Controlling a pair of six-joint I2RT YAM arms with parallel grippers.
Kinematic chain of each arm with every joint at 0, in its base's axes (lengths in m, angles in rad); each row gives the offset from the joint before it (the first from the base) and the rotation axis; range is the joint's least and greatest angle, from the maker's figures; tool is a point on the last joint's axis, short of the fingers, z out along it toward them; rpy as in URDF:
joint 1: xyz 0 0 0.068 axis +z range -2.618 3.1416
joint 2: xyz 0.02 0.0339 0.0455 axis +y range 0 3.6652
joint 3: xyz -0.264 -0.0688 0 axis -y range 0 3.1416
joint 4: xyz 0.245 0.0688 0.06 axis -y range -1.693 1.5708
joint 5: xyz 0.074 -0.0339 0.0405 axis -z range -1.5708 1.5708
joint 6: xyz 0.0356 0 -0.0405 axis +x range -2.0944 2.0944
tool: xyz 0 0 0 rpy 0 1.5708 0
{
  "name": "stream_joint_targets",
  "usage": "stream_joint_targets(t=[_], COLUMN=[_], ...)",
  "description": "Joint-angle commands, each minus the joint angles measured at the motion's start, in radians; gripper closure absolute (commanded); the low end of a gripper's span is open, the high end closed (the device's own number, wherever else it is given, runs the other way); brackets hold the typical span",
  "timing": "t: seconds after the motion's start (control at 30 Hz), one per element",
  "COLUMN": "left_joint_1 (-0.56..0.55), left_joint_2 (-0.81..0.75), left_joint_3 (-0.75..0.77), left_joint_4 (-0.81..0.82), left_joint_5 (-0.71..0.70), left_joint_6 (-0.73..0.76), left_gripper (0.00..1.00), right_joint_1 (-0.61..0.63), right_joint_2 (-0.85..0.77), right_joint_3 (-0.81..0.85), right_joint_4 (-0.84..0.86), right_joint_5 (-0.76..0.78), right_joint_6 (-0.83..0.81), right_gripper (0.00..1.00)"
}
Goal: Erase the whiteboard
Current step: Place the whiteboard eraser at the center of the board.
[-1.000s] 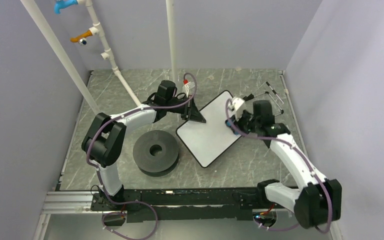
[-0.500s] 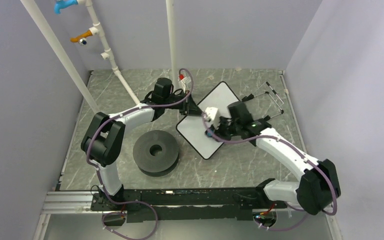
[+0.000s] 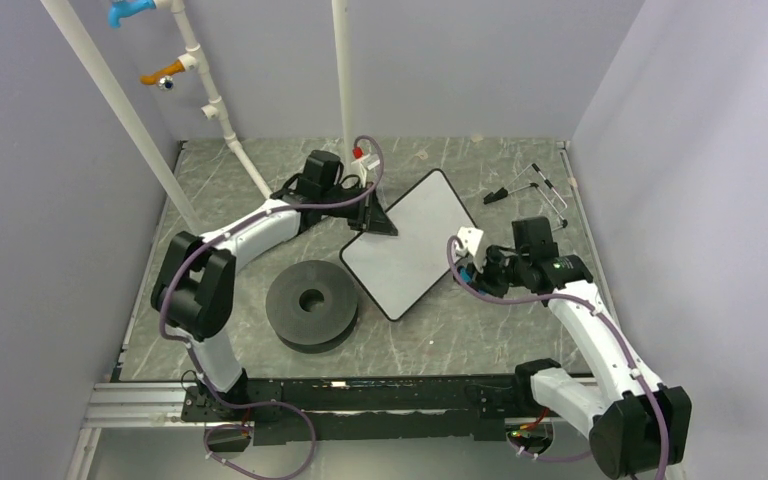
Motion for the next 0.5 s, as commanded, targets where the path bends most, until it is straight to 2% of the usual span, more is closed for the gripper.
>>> stream_joint_targets(t=[0.0,0.13,0.33,0.47], left_joint_1=[0.012,0.007,-0.011,-0.017], left_joint_2=[-0.14,-0.177,-0.215,-0.23], left_joint_3=[0.065,0.077,0.093,0.083], left_joint_4=[-0.074,-0.092,-0.193,-0.222], left_joint_5=[-0.054,-0.035,-0.067,-0.088], left_joint_6=[0.136,0.161,0.232,0.258], left_gripper=[1.0,1.0,1.0,1.0], right_joint_1=[-0.001,0.007,0.054,0.053], right_joint_2=[-0.021,0.038,0.131,0.124], right_joint_3=[-0.063,-0.127,-0.106,-0.088], right_joint_4=[-0.196,-0.099,-0.059,-0.082], right_joint_5=[-0.103,-0.075,-0.047,-0.075], right_joint_6=[-0.212,-0.208,-0.185,-0.196], right_gripper=[0.78,0.72,0.37,0.28])
